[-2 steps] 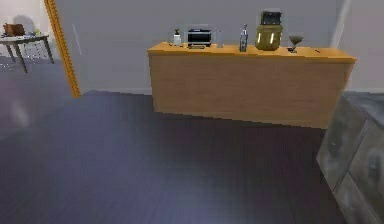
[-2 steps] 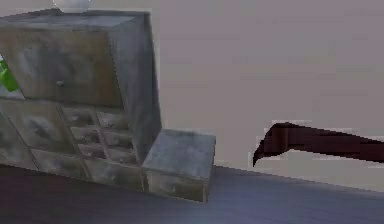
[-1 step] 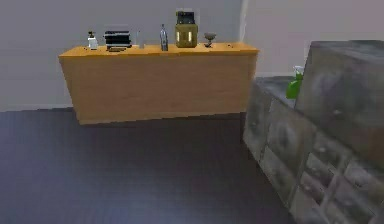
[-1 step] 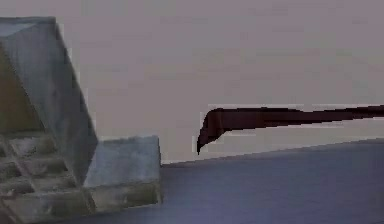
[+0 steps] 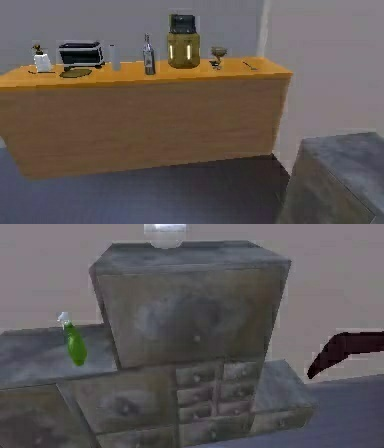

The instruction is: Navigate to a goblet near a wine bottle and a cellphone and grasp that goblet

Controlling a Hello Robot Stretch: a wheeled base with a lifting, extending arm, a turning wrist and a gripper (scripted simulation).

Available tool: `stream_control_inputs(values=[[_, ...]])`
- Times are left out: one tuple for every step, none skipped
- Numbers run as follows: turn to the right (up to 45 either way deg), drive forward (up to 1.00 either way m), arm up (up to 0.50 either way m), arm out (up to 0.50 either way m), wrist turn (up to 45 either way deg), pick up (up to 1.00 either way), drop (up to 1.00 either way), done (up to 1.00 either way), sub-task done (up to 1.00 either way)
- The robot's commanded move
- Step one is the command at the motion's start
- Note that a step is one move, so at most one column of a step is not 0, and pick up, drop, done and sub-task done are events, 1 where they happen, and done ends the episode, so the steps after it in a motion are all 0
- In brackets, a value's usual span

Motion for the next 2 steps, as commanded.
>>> stream_control_inputs(values=[[0.0,0.95,0.00,0.00,0.0,0.00,0.00,0.00,0.00],[-6.0,0.00,0.00,0.00,0.0,0.00,0.00,0.00,0.00]])
